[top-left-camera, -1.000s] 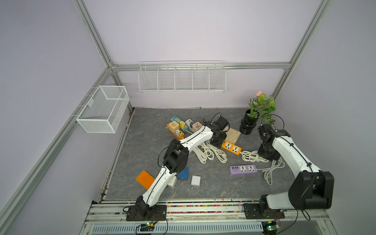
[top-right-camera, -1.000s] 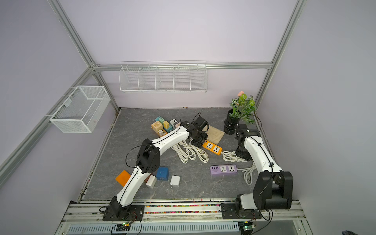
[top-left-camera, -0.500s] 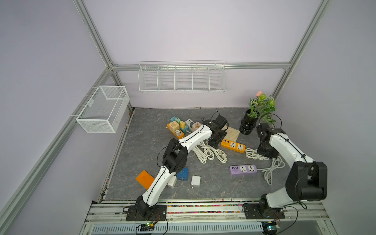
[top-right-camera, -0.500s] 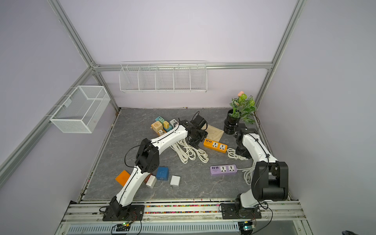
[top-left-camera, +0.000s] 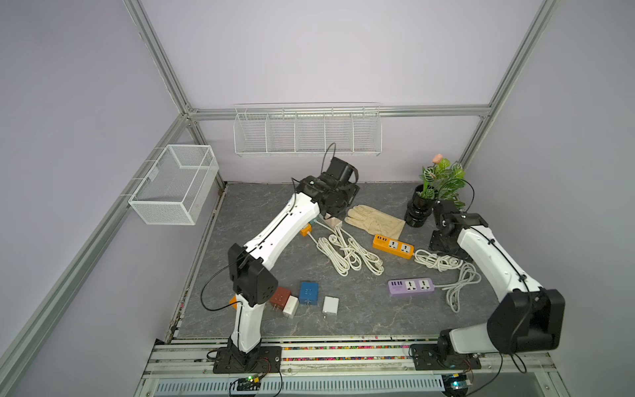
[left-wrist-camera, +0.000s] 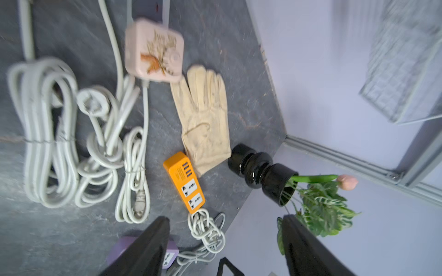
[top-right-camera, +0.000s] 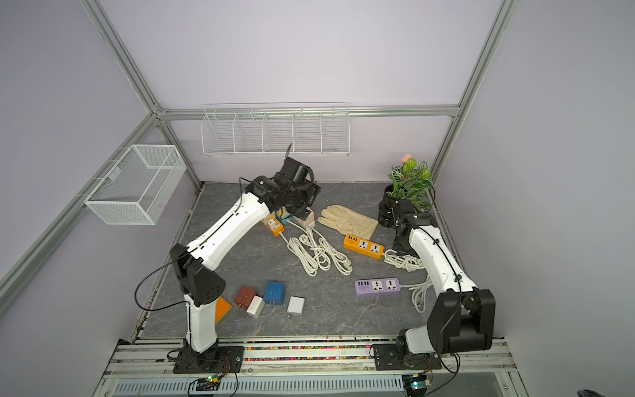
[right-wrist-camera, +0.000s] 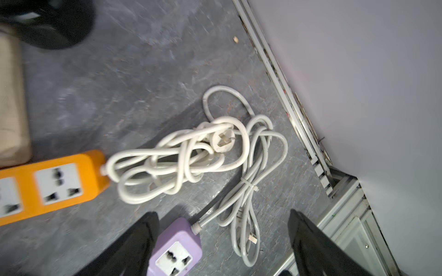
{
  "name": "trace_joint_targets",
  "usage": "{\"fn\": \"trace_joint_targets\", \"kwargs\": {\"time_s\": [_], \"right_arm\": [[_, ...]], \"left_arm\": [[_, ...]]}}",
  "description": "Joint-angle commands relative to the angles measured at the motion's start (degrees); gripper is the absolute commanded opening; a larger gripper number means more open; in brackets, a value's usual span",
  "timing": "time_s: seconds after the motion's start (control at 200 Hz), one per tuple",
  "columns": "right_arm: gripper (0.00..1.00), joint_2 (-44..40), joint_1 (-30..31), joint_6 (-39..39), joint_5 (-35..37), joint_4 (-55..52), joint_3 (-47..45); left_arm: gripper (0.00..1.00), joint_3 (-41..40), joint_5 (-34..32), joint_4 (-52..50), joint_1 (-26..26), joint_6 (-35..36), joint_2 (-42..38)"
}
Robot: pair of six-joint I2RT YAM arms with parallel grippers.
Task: Pull the plug off the socket
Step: Place the socket at the center of the board, then move the socket to the center of the board.
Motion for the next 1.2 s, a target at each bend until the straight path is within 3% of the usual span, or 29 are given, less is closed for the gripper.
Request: {"fn": "trace_joint_targets", "kwargs": {"time_s": [0.0, 0.235, 0.405, 0.625, 0.985, 1.195], "right_arm": [[0.89, -2.9, 6.4, 0.1, 0.5, -2.0, 2.5], [0.87, -2.0, 22.7, -3.2, -0.6, 2.3, 5.7], [0.87, 5.9, 32.8, -7.4, -2.4, 7.0, 10.8], [0.85, 17.8, 40.6, -13.4, -7.2, 13.0, 21.4], [0.82, 45.5, 42.2, -19.5, -15.6, 13.0, 51.3], [0.83, 68.4, 42.2, -21.5, -16.2, -0.8, 85.5]], "left_arm": [[0.78, -5.1, -2.4, -1.5, 4.8, 3.4, -2.4], [0.79, -14.2, -0.4, -0.7, 16.0, 8.6, -7.5], [0.85, -19.1, 4.0, 1.3, 23.3, 13.6, -7.8], [0.88, -22.5, 7.4, 2.9, 30.6, 18.6, -5.8], [0.94, -23.1, 11.4, 2.2, 35.7, 24.8, 0.2], [0.95, -28.5, 12.4, 2.3, 36.6, 28.6, -0.2]]}}
